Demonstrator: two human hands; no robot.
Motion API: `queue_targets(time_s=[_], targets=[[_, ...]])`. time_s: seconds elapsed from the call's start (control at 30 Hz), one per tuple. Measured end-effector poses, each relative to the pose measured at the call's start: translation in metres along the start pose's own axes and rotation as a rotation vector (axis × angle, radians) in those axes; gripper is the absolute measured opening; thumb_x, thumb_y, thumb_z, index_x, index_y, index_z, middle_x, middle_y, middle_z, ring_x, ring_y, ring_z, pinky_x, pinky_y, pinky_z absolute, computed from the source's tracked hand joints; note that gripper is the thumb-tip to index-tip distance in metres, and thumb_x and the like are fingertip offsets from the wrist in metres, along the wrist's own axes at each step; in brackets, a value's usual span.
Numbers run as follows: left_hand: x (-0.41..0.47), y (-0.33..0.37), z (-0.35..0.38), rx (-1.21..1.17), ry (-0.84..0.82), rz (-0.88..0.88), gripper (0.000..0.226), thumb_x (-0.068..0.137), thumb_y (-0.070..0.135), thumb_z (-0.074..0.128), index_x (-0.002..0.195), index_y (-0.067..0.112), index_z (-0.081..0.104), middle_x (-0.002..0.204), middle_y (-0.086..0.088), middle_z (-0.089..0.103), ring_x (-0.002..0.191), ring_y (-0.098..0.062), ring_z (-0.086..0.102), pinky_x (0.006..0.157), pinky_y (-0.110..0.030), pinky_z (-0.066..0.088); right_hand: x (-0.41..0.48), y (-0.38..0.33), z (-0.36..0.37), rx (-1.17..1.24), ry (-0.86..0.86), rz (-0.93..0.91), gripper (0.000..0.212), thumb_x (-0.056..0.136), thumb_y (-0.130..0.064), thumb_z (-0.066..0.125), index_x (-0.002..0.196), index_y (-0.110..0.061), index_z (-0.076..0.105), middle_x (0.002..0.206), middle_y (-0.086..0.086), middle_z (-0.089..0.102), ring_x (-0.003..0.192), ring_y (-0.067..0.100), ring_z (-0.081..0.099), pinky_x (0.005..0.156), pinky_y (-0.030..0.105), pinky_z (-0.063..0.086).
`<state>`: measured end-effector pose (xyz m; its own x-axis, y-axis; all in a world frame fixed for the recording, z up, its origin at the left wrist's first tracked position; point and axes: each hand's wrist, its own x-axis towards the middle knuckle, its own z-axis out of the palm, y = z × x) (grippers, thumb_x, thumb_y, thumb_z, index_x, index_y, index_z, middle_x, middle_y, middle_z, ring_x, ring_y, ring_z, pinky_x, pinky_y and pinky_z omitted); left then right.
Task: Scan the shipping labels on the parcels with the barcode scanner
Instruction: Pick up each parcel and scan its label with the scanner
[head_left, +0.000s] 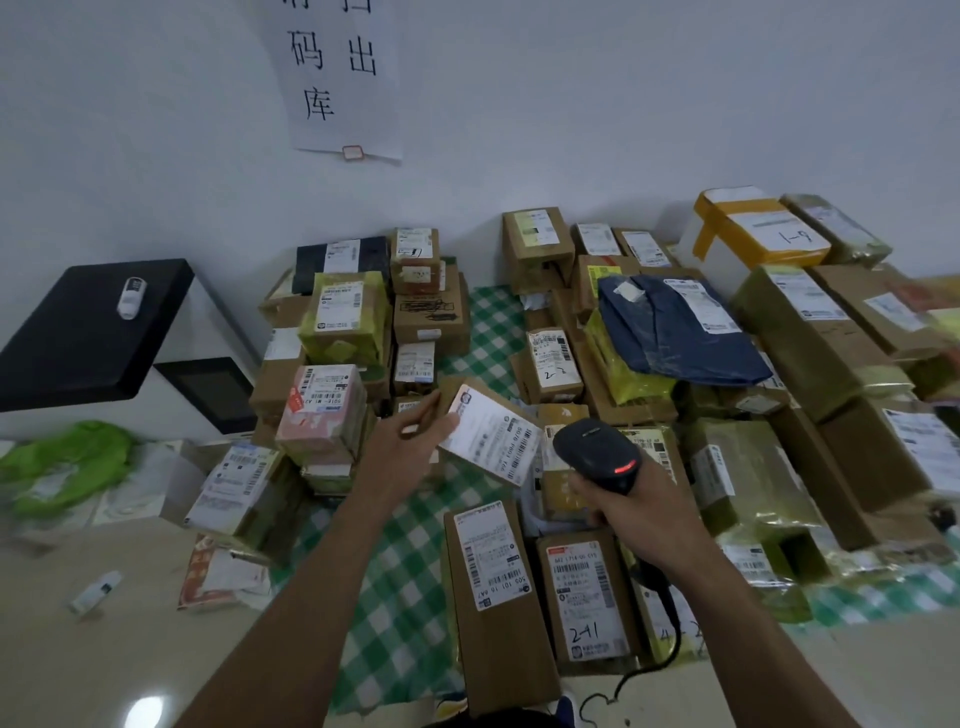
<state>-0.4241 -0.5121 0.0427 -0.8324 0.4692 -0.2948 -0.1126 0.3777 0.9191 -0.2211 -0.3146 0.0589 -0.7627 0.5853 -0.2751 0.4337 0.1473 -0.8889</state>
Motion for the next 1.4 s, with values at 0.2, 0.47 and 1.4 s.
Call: queue_targets(time_s=[0.2, 0.47, 1.4], targets=[[0.039, 0.019, -0.022, 0.170, 0.013, 0.029, 0.052, 0.096, 0.046, 0.068, 0.146, 0.037, 0.055, 0.096, 0.012, 0.079, 0.092, -0.007, 0.075, 0.079, -0.027, 0.057, 0.001, -0.007, 0.010, -0.127, -0.177, -0.050, 0.029, 0.090, -0.027, 0.080, 0.111, -0.041, 0.065, 0.098, -0.012, 0.077, 0.086, -0.004, 0.069, 0.072, 0.018, 0.052], [0.063, 0.029, -0.023, 0.309, 0.003, 0.034, 0.053, 0.093, 0.048, 0.071, 0.144, 0.039, 0.058, 0.098, 0.013, 0.077, 0.097, -0.010, 0.072, 0.096, -0.041, 0.058, 0.003, -0.009, 0.014, -0.140, -0.290, -0.042, 0.043, 0.090, -0.033, 0.080, 0.129, -0.036, 0.061, 0.096, -0.006, 0.078, 0.074, 0.007, 0.073, 0.062, 0.019, 0.055], [0.049, -0.031, 0.006, 0.078, 0.062, -0.112, 0.087, 0.092, 0.043, 0.072, 0.160, 0.044, 0.019, 0.152, 0.006, 0.043, 0.136, -0.020, 0.047, 0.109, -0.041, 0.044, 0.009, -0.004, 0.010, -0.101, -0.197, 0.015, 0.024, 0.090, -0.030, 0.079, 0.111, -0.037, 0.069, 0.095, -0.019, 0.076, 0.087, -0.003, 0.070, 0.079, 0.027, 0.053]])
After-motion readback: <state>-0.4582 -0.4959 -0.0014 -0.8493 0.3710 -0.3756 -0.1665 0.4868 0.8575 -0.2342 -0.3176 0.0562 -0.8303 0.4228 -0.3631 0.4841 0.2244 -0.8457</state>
